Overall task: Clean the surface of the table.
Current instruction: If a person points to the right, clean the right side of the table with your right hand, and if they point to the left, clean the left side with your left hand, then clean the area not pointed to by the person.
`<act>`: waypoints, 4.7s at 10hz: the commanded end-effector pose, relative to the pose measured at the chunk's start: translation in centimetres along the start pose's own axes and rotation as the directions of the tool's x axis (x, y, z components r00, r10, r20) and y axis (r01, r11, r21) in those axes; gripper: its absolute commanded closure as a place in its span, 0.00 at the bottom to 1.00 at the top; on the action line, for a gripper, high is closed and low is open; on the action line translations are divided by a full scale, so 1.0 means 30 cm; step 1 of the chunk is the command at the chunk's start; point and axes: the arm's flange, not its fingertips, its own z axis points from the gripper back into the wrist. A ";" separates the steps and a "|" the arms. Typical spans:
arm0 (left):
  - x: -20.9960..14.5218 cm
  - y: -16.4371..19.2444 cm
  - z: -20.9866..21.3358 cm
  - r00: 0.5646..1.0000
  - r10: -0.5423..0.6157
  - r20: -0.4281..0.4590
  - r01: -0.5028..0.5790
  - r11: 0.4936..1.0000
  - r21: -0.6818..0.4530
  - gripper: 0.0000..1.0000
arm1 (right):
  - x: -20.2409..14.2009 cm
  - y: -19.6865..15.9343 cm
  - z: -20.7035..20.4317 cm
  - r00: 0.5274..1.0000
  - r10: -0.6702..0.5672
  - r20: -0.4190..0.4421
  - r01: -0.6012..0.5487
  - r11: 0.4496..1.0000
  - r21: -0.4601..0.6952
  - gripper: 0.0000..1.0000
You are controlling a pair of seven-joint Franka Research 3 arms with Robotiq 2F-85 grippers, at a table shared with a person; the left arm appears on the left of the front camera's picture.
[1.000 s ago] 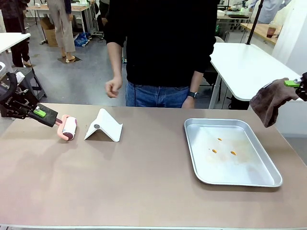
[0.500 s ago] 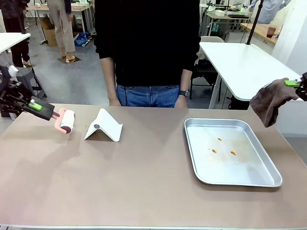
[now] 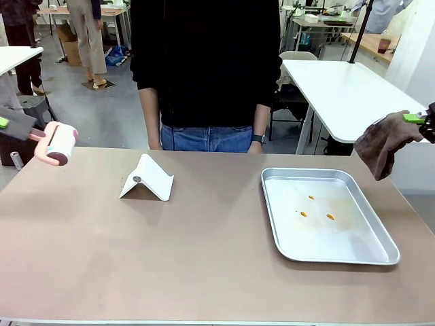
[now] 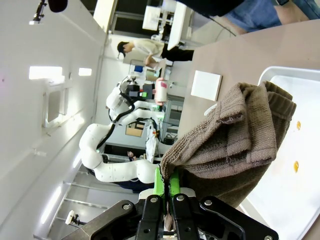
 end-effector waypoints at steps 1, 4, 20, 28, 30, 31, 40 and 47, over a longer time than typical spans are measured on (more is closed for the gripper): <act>-0.135 0.003 0.043 0.996 -0.085 -0.014 0.083 0.990 -0.112 0.78 | 0.011 0.018 0.004 1.000 -0.009 0.006 0.009 1.000 0.008 1.00; -0.253 0.078 0.122 0.991 -0.125 0.039 0.130 0.975 -0.178 0.78 | 0.011 0.018 0.004 1.000 -0.009 0.006 0.009 1.000 0.008 1.00; -0.315 0.146 0.139 0.992 -0.122 0.030 0.126 0.960 -0.251 0.78 | 0.011 0.018 0.004 1.000 -0.009 0.006 0.009 1.000 0.008 1.00; -0.315 0.146 0.139 0.992 -0.122 0.030 0.126 0.960 -0.251 0.78 | 0.024 0.056 -0.059 0.993 0.092 -0.077 -0.100 0.990 -0.103 0.96; -0.315 0.146 0.139 0.992 -0.122 0.030 0.126 0.960 -0.251 0.78 | 0.025 0.038 -0.169 0.963 0.118 -0.242 -0.202 0.909 -0.365 0.96; -0.315 0.146 0.139 0.992 -0.122 0.030 0.126 0.960 -0.251 0.78 | 0.031 0.029 -0.220 0.955 0.120 -0.272 -0.236 0.862 -0.448 0.96; -0.315 0.146 0.139 0.992 -0.122 0.030 0.126 0.960 -0.251 0.78 | 0.055 -0.055 -0.370 0.925 0.095 -0.367 -0.363 0.505 -0.783 0.96; -0.315 0.146 0.139 0.992 -0.122 0.030 0.126 0.960 -0.251 0.78 | 0.057 -0.139 -0.485 0.890 0.029 -0.455 -0.394 0.549 -0.737 1.00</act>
